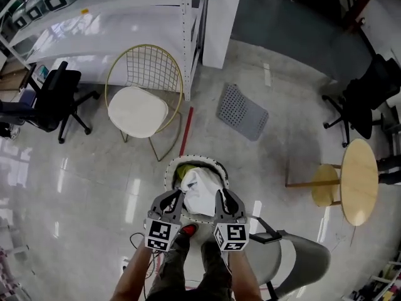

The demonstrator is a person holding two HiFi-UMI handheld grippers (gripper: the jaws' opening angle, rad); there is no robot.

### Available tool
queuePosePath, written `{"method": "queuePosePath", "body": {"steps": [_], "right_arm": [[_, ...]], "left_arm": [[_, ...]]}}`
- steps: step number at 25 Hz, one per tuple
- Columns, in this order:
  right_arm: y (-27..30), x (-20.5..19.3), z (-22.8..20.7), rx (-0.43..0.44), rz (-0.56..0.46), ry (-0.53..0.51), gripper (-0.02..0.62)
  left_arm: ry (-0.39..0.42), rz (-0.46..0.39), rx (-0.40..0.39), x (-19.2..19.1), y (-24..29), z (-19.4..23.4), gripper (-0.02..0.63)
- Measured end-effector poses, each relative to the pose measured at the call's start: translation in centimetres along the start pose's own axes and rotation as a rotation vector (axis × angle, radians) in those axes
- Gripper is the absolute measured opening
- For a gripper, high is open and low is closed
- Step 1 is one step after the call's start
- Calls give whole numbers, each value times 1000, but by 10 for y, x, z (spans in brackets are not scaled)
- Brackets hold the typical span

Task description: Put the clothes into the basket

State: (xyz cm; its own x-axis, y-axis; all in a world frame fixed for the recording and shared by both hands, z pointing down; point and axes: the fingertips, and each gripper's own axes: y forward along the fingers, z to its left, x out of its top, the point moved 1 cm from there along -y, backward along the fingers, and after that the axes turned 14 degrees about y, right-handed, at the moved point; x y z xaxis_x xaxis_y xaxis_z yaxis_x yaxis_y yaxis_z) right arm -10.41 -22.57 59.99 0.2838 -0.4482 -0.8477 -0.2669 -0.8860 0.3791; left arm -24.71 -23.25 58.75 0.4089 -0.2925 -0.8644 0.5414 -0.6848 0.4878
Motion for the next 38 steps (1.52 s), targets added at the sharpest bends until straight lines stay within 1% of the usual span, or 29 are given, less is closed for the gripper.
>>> {"method": "queuePosePath", "body": {"steps": [4,7,13,21,24,30,38], "right_arm": [[-25,37,13,23,-50,-36,57],[-42,59,19,27,-83,-55,47],[-72,106,27,14,-170,-46,43],[-121,143,39,2,-242,-84,41],[-138,146,45,0,-262,-93,41],[-169,129,52,-13,-259,-94,41],[-182,121,54,-39,-266,-65,41]], "left_arm": [[31,-57,2,39,-16,-4,6],[52,-90,-12,65,-23,-12,8],[113,-178,-51,122,-37,-20,8],[167,-240,-64,161,-62,-30,6],[179,-254,-56,165,-74,-28,8],[177,-240,-54,152,-100,-32,8],[177,-232,-47,140,-120,-32,8]]}}
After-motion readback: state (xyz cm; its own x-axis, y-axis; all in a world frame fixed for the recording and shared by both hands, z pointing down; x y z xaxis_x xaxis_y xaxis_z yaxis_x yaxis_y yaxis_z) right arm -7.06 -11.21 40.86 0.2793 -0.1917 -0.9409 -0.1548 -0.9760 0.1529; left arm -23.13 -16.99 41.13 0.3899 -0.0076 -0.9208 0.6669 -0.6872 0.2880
